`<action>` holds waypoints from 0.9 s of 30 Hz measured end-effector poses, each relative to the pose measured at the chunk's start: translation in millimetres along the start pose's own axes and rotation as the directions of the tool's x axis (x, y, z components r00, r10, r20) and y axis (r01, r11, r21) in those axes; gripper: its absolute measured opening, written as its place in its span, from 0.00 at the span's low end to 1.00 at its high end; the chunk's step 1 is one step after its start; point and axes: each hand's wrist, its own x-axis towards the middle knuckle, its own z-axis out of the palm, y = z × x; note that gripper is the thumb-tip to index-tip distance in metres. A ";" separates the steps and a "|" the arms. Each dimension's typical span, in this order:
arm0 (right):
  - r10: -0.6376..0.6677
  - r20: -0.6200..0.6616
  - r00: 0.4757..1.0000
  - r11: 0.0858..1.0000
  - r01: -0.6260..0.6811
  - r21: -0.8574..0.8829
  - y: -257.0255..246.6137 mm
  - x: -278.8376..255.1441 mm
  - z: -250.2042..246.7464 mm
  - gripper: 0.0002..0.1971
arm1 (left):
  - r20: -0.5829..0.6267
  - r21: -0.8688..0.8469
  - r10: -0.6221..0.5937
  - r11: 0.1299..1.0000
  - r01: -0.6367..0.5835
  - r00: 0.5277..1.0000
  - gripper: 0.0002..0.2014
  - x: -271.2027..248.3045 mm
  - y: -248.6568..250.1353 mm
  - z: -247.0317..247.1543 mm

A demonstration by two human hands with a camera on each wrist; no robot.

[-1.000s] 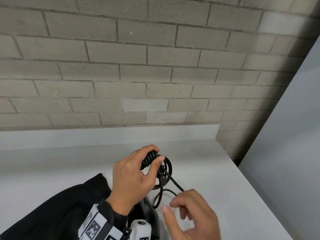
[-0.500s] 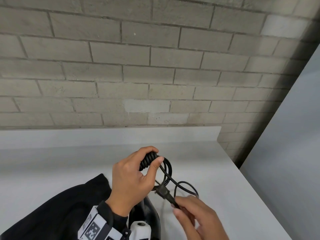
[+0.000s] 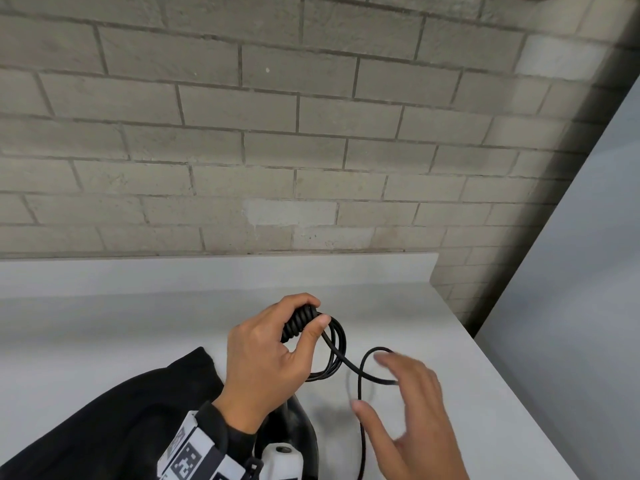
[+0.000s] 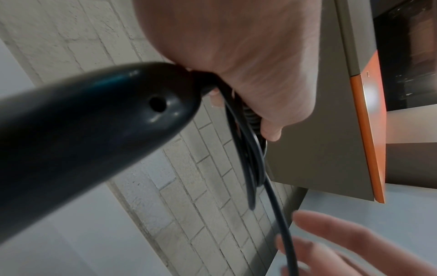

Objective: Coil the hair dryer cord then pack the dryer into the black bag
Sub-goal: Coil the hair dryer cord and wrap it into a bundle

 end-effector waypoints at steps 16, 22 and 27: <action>-0.271 -0.126 0.954 0.931 0.293 0.216 -42.2 61.3 -32.6 0.06 | 0.107 -0.264 0.098 0.962 -0.067 0.989 0.14 -1.5 -0.6 -7.4; -0.156 -0.122 0.980 0.897 0.192 0.397 -57.4 69.3 -28.1 0.05 | 0.143 -0.422 0.184 0.900 -0.108 0.972 0.20 -4.8 1.1 -8.9; -0.049 -0.105 0.993 0.872 0.094 0.481 -62.1 66.8 -19.0 0.08 | 0.106 -0.457 0.191 0.881 -0.123 0.976 0.16 -7.4 3.3 -1.5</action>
